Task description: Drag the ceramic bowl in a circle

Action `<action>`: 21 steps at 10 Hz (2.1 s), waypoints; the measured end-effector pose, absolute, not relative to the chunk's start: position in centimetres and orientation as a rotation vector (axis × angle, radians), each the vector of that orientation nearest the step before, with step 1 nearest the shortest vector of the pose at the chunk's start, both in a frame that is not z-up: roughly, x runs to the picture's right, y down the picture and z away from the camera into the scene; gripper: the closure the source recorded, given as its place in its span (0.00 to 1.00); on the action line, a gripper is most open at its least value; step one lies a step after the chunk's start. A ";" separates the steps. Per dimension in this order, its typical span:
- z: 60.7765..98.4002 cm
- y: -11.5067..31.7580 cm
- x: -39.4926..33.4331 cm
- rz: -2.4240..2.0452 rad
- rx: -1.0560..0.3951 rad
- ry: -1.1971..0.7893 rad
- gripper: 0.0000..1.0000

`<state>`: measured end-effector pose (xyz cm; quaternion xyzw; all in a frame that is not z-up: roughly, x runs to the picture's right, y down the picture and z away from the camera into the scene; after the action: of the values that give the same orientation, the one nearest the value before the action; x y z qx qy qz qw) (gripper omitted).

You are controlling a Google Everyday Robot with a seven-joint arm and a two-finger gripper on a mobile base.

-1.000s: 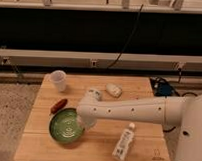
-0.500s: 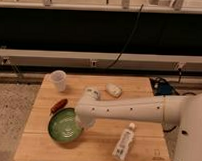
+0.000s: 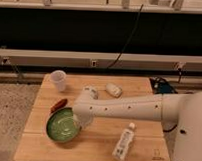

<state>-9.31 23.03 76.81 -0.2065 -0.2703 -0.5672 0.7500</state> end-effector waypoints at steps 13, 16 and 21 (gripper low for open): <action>75.4 22.7 -6.2 -1.183 -0.450 -0.563 1.00; 75.3 22.5 -7.0 -1.177 -0.444 -0.561 1.00; 74.5 23.1 -6.0 -1.160 -0.437 -0.547 1.00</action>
<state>-5.98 23.10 74.54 -0.2023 -0.2531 -0.5365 0.7792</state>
